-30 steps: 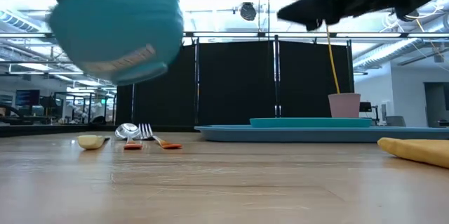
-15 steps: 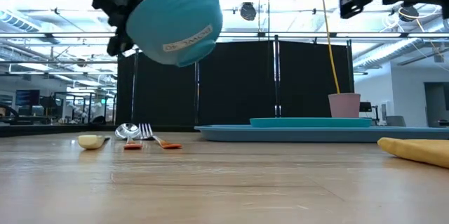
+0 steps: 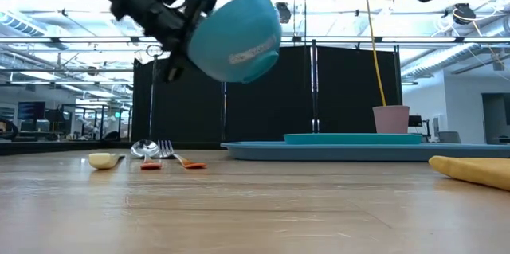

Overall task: Set up tray
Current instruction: Put the blue bowl onto the blue tray

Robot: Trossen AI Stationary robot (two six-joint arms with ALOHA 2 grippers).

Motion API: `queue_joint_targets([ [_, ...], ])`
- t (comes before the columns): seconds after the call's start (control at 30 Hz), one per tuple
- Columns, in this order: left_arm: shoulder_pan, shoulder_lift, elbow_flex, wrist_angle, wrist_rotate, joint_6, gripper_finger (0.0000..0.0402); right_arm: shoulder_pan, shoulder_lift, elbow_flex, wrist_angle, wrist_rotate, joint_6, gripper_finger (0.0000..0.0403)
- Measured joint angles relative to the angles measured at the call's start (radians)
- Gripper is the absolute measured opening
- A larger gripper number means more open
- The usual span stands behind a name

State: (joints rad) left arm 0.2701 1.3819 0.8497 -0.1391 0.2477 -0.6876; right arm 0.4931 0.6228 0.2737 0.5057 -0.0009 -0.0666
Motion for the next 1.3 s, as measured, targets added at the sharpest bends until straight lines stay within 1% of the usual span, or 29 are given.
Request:
queue_joint_targets([
  [0.07, 0.015, 0.029, 0.044, -0.022, 0.015, 0.025, 0.0007, 0.017, 0.0, 0.0, 0.004, 0.004, -0.004, 0.0043],
  [0.13, 0.022, 0.072, 0.116, -0.043, 0.018, 0.038, 0.0007, 0.027, -0.001, 0.0, 0.007, 0.004, -0.002, 0.0043],
  [0.23, 0.038, 0.147, 0.225, -0.154, 0.021, 0.084, 0.0007, 0.046, -0.001, 0.0, 0.016, 0.003, -0.005, 0.0043],
  [0.37, 0.063, 0.259, 0.411, -0.302, 0.016, 0.157, 0.0007, 0.081, -0.001, 0.0, 0.014, 0.001, -0.015, 0.0043],
  [0.63, 0.121, 0.476, 0.725, -0.511, 0.002, 0.251, 0.0007, 0.118, -0.001, 0.0, 0.018, 0.004, -0.026, 0.0043],
  [0.77, 0.131, 0.567, 0.825, -0.557, -0.024, 0.289, 0.0007, 0.118, 0.0, 0.0, 0.013, 0.004, -0.025, 0.0043],
  [1.1, 0.144, 0.725, 1.039, -0.627, -0.013, 0.327, 0.0007, 0.118, 0.003, 0.0, 0.013, 0.002, 0.003, 0.0043],
  [1.3, 0.149, 0.818, 1.201, -0.723, -0.011, 0.341, 0.0007, 0.12, 0.007, 0.0, 0.014, -0.017, 0.002, 0.0043],
])
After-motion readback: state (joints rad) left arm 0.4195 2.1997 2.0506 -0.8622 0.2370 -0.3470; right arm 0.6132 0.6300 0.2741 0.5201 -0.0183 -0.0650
